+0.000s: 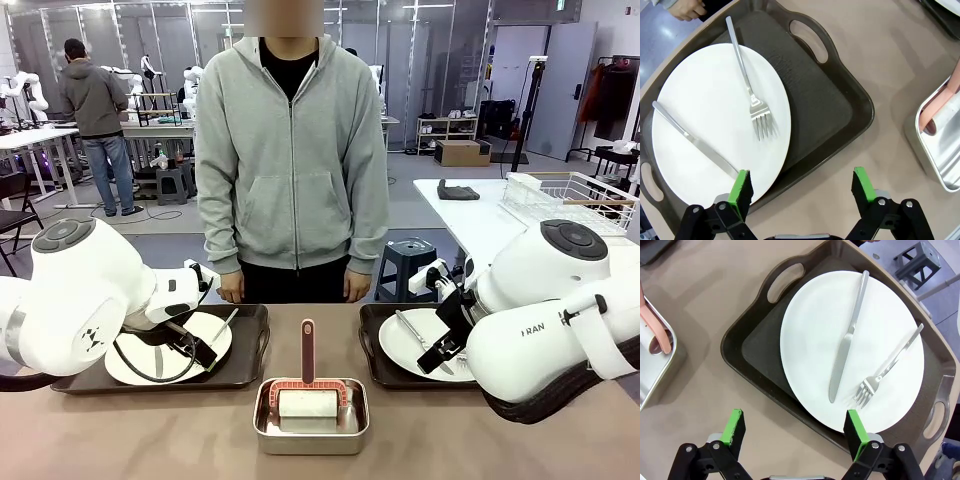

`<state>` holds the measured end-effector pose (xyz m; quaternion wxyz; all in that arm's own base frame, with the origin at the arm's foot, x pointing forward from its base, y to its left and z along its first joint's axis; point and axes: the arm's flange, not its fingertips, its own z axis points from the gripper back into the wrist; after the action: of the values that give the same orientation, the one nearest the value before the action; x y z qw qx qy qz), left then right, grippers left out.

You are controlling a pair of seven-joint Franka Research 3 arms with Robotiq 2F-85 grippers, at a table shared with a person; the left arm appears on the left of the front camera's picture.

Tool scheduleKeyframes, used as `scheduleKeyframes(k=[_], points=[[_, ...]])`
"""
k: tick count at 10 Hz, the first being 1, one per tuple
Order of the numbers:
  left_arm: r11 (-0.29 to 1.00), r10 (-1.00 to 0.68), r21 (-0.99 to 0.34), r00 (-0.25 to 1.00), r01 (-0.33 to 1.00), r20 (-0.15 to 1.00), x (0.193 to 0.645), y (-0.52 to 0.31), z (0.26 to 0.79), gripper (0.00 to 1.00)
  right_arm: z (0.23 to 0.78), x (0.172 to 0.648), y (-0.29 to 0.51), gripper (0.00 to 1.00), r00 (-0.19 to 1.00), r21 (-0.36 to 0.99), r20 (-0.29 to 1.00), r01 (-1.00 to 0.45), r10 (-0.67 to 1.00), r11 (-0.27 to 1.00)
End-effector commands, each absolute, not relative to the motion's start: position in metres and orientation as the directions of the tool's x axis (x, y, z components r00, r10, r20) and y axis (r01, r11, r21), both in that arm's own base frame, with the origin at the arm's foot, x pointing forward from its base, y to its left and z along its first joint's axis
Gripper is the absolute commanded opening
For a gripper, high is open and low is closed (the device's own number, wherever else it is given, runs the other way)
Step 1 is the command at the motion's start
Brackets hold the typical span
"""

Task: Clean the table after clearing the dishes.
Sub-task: When the left (or right) Handle tray is removed, use the left hand (or right hand) to clean the left (or right) side of the table with the Lint Roller.

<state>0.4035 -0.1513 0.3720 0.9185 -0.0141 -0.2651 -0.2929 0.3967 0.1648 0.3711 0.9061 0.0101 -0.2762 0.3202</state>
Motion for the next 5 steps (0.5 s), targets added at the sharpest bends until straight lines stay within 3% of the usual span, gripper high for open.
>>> scheduleKeyframes(k=[1,2,5], points=[[0.835,-0.515,0.099,0.706,0.540,0.486,0.412,-0.148,0.381,1.00,0.385,0.408,0.160,1.00,0.651,-0.139,0.499,-0.591,0.572,0.794],[0.846,-0.491,0.054,0.736,0.530,0.466,0.423,-0.142,0.393,1.00,0.401,0.423,0.156,1.00,0.665,-0.140,0.480,-0.585,0.572,0.799],[0.821,-0.463,-0.131,0.783,0.555,0.414,0.457,-0.118,0.435,1.00,0.443,0.463,0.138,1.00,0.712,0.075,0.487,-0.611,0.506,0.788]])
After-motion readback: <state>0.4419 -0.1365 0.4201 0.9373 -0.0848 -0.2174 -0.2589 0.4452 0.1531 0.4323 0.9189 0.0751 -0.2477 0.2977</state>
